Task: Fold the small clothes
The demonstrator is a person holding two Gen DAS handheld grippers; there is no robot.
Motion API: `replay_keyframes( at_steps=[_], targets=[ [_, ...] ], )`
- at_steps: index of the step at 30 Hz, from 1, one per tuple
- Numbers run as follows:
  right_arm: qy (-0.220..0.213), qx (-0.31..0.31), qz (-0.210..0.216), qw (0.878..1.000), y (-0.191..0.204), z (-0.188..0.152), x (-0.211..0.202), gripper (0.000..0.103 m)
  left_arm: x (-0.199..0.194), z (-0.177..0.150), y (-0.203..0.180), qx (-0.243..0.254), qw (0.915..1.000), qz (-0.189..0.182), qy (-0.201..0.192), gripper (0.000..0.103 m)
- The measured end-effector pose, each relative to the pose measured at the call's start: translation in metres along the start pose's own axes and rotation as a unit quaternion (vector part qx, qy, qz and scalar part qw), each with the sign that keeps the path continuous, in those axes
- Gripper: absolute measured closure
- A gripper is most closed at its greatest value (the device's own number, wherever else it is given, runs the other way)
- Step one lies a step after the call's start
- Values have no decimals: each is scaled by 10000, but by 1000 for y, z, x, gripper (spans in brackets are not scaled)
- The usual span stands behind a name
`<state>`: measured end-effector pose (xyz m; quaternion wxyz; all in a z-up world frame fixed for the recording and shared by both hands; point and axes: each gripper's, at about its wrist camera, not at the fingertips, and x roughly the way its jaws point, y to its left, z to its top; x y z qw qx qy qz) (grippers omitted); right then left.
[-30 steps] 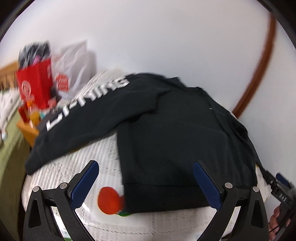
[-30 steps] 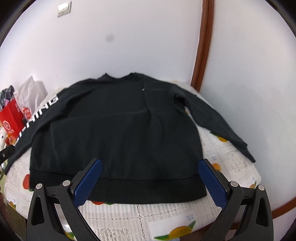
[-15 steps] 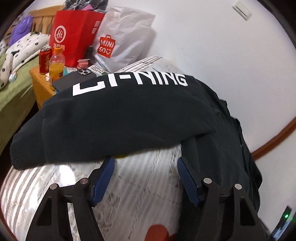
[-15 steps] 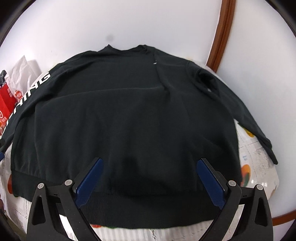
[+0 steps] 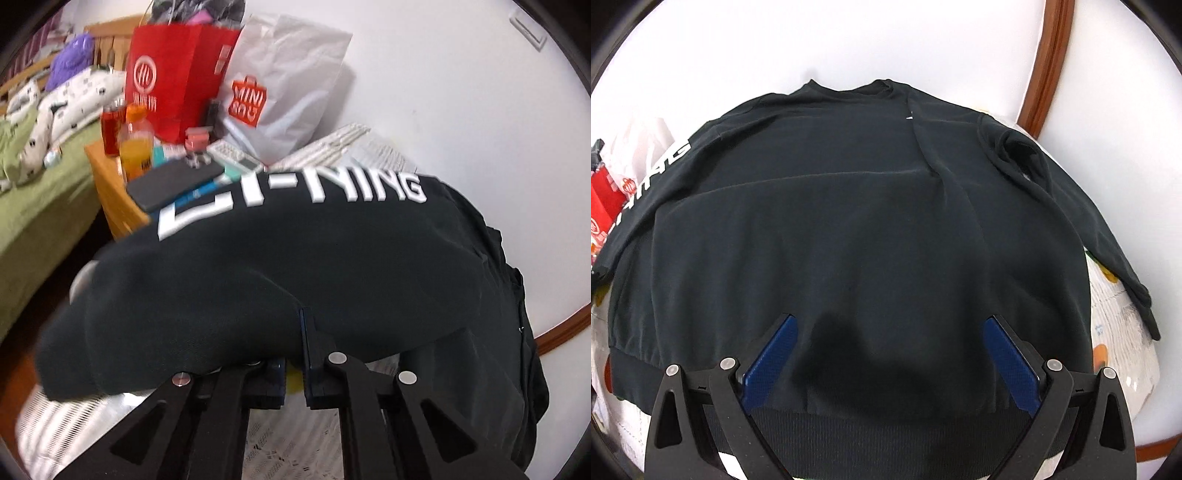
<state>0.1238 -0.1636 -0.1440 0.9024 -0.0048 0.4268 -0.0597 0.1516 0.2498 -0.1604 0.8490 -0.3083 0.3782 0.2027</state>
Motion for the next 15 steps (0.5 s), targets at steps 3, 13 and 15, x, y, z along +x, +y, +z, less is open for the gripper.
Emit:
replay_keyframes(
  at_steps=[3, 13, 15],
  targets=[
    [-62, 48, 93, 9999, -9, 6, -1, 4, -22, 15, -24, 324, 9989, 43, -335, 97],
    [-554, 174, 318, 9978, -50, 15, -21, 4, -64, 35, -192, 1893, 9746, -692, -972, 97],
    [-620, 231, 247, 9975, -64, 14, -24, 4, -63, 28, -234, 2304, 9645, -824, -992, 97]
  ],
)
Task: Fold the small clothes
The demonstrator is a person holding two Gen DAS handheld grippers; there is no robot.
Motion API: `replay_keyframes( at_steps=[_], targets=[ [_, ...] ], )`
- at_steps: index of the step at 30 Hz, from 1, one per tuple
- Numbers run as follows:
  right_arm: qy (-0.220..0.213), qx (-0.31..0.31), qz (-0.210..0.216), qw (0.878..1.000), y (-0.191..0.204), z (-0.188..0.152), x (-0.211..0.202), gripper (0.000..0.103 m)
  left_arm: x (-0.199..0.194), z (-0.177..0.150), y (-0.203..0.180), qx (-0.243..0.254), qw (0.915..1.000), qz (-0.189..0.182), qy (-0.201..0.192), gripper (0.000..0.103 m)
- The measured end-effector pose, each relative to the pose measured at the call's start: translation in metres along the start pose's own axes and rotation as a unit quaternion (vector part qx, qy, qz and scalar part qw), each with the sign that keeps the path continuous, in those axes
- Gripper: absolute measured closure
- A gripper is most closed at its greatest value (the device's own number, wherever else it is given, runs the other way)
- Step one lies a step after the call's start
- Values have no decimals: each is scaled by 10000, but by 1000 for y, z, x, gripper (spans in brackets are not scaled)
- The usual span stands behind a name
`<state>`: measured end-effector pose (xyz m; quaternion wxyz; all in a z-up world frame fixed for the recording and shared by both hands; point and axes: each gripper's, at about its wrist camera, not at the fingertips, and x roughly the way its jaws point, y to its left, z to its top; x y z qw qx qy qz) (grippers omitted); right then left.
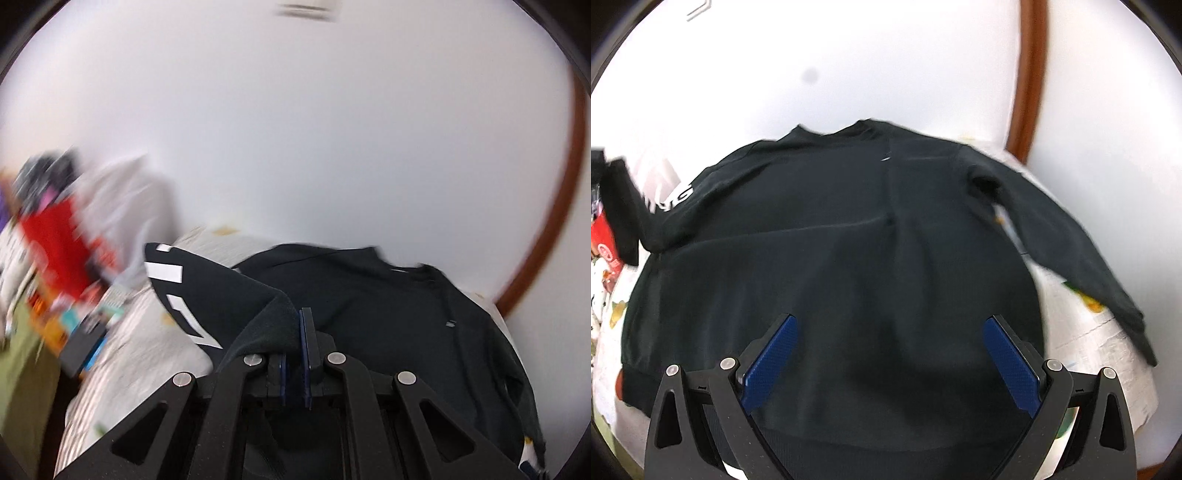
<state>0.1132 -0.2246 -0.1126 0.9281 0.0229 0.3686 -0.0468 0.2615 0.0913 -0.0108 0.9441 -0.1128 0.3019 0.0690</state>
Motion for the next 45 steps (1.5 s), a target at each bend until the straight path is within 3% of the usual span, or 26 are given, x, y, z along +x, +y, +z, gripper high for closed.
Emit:
replay_keyframes(
  at_steps=[4, 8, 16, 17, 20, 22, 25, 29, 31, 33, 37, 40, 43, 45],
  targets=[
    [-99, 301, -26, 9995, -42, 2, -5, 4, 29, 4, -84, 756, 9962, -421, 133, 97],
    [-162, 516, -270, 9982, -85, -3, -11, 4, 61, -12, -142, 1212, 9892, -730, 394, 97],
    [71, 732, -780, 9942, -131, -30, -17, 4, 110, -48, -180, 1389, 9782, -1044, 1139, 96],
    [114, 757, -786, 9940, -132, -32, -16, 4, 106, -50, -186, 1439, 9771, -1065, 1151, 94],
    [171, 748, -778, 9940, -128, -33, -16, 4, 89, -52, -186, 1548, 9730, -1283, 1134, 65],
    [141, 664, -751, 9949, -117, -26, -16, 4, 71, -46, -178, 1521, 9718, -1509, 982, 47],
    [-3, 480, -607, 9970, -99, -16, -21, 4, 44, -36, -160, 1557, 9726, -1595, 661, 42],
    [-204, 193, -312, 9991, -64, 5, -28, 4, 24, -27, -108, 1359, 9803, -1333, 520, 38],
    [-252, 18, -172, 9995, -44, 17, -28, 6, 21, -30, -75, 1236, 9865, -914, 573, 37],
    [-265, -190, 29, 9995, -20, 32, -23, 16, 23, -37, -42, 1175, 9895, -514, 664, 37],
    [-175, -570, 358, 9976, 32, 58, -2, 30, 32, -64, 15, 1053, 9885, -45, 1084, 37],
    [-78, -918, 570, 9941, 73, 76, 23, 30, 40, -89, 52, 889, 9860, 38, 1408, 37],
    [112, -1209, 825, 9892, 109, 86, 46, 30, 42, -114, 78, 727, 9817, -345, 1727, 37],
    [241, -1409, 873, 9859, 135, 91, 67, 29, 42, -127, 82, 814, 9825, -303, 1647, 34]
  ],
)
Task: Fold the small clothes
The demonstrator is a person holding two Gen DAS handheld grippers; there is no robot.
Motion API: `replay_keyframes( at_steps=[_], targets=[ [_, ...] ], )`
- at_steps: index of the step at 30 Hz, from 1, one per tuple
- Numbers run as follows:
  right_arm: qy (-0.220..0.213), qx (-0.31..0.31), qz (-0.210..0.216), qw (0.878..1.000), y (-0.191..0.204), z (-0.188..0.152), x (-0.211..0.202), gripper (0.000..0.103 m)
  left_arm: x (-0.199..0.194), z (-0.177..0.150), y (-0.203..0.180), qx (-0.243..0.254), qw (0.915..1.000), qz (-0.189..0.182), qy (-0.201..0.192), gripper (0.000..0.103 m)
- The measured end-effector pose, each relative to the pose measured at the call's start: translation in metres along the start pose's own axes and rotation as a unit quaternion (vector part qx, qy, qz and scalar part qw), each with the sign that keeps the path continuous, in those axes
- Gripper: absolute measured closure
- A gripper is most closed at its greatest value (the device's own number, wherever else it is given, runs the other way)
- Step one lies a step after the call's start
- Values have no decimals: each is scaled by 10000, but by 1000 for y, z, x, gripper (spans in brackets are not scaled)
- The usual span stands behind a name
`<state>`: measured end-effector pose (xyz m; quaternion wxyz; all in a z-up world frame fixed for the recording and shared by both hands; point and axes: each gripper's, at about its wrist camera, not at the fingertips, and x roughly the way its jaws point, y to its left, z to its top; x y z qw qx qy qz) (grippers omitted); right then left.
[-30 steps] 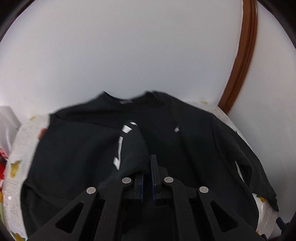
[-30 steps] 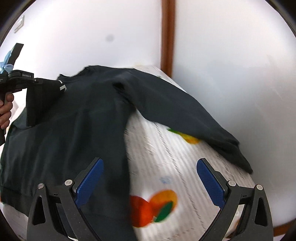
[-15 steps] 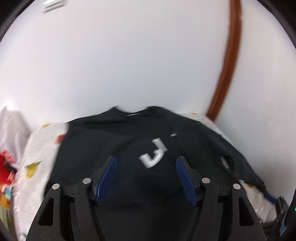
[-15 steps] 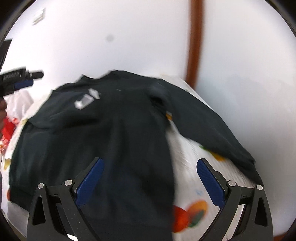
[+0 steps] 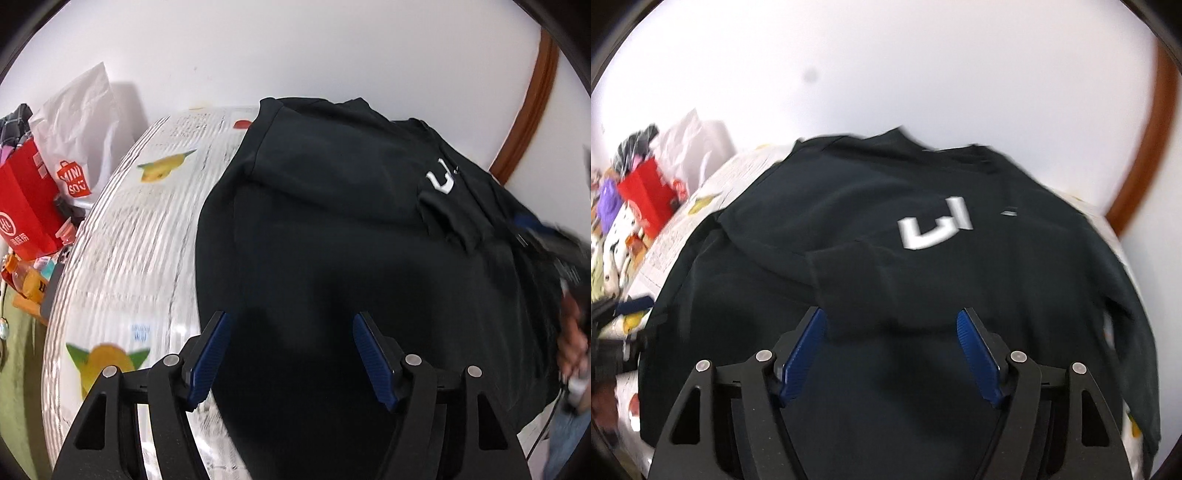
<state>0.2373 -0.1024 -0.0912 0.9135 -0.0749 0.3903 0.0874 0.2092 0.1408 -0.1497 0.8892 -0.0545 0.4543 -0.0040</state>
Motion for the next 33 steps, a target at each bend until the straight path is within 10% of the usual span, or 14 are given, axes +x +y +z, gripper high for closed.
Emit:
replay_keyframes(
  at_steps=[11, 16, 23, 31, 33],
  targets=[
    [280, -105, -644, 9975, 45, 34, 94, 30, 16, -26, -17, 257, 9987, 419, -167, 28],
    [156, -406, -639, 9970, 41, 33, 89, 96, 17, -28, -16, 194, 9984, 481, -244, 26],
    [-429, 716, -953, 9919, -81, 46, 28, 95, 16, -31, -16, 169, 9984, 450, -308, 25],
    [9, 1723, -1839, 9677, -218, 5, -2, 86, 9, -34, -12, 81, 9992, 236, -306, 25],
    [34, 1754, -1806, 9678, -226, -18, -17, 66, 5, -36, -9, 78, 9994, 193, -272, 25]
  ],
)
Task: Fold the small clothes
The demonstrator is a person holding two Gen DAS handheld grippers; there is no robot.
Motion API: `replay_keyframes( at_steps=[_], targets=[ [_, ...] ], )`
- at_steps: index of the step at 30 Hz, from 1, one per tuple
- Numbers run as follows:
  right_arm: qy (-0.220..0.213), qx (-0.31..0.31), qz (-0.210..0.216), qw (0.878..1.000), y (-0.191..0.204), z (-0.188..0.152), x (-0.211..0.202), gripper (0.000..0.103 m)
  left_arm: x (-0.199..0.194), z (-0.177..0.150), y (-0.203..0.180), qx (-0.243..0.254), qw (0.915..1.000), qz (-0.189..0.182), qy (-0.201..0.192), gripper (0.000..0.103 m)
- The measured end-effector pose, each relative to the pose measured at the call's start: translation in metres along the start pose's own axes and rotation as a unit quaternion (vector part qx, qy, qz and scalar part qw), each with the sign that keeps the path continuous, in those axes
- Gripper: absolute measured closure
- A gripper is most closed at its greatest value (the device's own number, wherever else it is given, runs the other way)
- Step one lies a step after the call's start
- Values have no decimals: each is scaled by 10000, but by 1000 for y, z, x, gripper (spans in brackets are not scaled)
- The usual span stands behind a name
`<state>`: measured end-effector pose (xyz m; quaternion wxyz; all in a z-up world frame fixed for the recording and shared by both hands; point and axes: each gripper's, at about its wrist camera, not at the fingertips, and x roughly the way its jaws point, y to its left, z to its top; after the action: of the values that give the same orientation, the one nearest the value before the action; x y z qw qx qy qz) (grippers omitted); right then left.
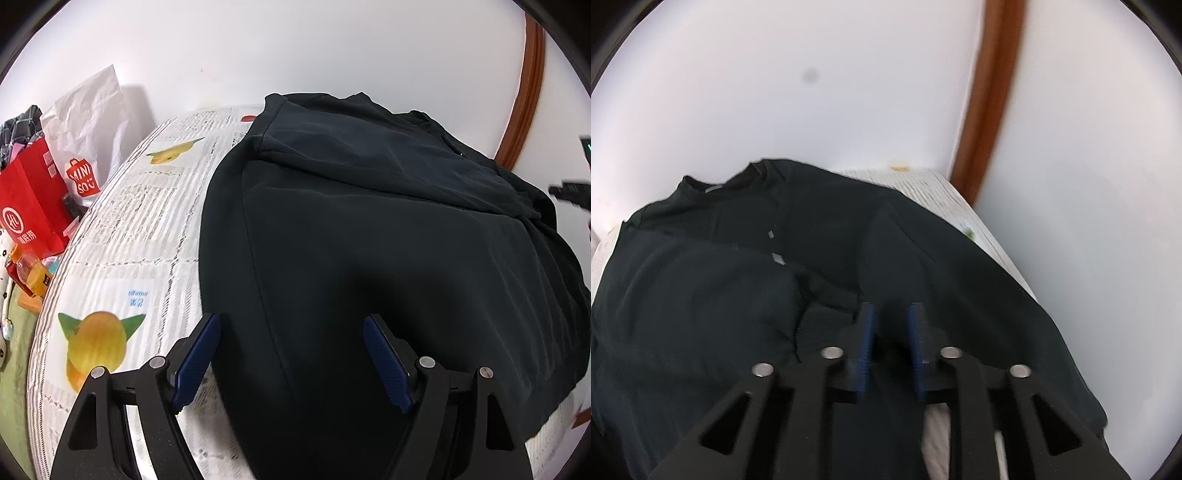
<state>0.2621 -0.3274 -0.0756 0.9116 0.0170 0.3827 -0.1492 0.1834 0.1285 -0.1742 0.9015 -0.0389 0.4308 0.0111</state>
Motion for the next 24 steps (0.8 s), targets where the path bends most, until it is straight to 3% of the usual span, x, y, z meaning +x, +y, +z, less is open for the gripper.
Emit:
replay_keyframes(
  at_steps=[2, 7, 12, 14, 17, 19, 20, 23, 24],
  targets=[
    [-74, -103, 5, 9999, -11, -24, -16, 49, -4, -3, 3, 7, 10000, 77, 51, 25],
    [150, -331, 251, 9990, -18, -91, -42, 46, -16, -17, 16, -67, 9999, 74, 138, 25],
    [511, -284, 589, 9966, -30, -158, -55, 46, -36, -36, 25, -198, 9993, -288, 93, 30],
    [584, -274, 727, 9953, -30, -180, -58, 46, -42, -41, 22, -179, 9991, -387, 89, 39],
    [602, -75, 1150, 9915, -28, -202, -64, 46, -46, -46, 18, -154, 9993, -334, 93, 65],
    [422, -64, 1122, 9928, -25, -210, -67, 46, -49, -48, 16, -200, 9991, -362, 91, 80],
    [403, -72, 1061, 9935, -23, -210, -65, 48, -49, -50, 16, -224, 9990, -376, 76, 87],
    [280, -171, 860, 9958, -19, -211, -70, 83, -54, -53, 17, -231, 9995, -204, -4, 98],
    [255, -179, 846, 9959, -22, -211, -73, 89, -57, -55, 20, -308, 9992, -240, -6, 98]
  ],
)
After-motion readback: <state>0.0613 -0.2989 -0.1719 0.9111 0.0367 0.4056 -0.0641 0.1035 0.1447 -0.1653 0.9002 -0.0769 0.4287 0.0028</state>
